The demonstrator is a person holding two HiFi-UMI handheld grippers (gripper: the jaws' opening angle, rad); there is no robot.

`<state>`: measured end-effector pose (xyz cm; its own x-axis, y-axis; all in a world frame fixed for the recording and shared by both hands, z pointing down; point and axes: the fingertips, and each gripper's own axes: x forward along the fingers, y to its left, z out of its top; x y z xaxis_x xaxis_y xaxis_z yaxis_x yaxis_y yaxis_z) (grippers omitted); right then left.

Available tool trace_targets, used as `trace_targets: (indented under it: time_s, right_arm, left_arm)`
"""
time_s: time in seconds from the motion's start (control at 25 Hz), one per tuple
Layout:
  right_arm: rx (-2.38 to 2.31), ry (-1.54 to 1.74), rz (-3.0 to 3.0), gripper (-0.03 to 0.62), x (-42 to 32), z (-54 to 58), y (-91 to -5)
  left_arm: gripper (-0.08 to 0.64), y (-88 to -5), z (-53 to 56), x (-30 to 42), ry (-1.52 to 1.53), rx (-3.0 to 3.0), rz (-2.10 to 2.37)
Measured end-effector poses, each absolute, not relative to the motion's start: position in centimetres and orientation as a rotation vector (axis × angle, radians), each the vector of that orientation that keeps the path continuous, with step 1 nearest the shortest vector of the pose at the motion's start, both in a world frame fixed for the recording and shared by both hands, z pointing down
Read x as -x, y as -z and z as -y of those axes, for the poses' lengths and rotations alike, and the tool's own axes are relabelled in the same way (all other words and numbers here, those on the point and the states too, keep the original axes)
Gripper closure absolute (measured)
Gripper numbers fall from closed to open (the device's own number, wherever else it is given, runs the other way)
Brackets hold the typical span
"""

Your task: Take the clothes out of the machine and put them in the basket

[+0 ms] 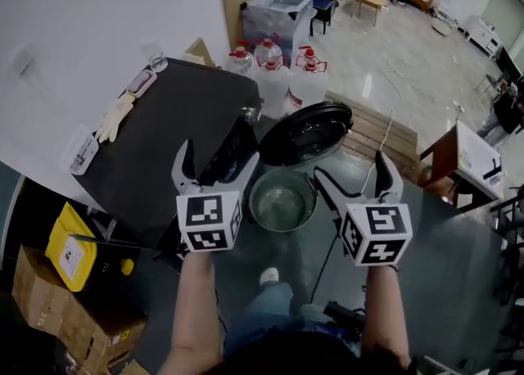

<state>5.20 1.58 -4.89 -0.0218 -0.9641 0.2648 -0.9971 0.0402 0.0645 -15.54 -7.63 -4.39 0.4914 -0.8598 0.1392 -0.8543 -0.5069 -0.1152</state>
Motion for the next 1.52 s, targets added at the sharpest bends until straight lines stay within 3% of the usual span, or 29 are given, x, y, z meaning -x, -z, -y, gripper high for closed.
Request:
trace_targets:
  time_s: [0.44,1.52]
  right_arm:
    - [-2.009,-0.283,1.999,0.054,-6.4,1.5,1.1]
    - [-1.818,-0.472,2.023,0.054,-13.8,-1.0,-12.3]
  left_arm:
    - [0.026,1.7,11.8,13.8,0.329,2.745,-1.514]
    - [0.026,-13.4,7.2,4.5,0.708,2.812,-1.507]
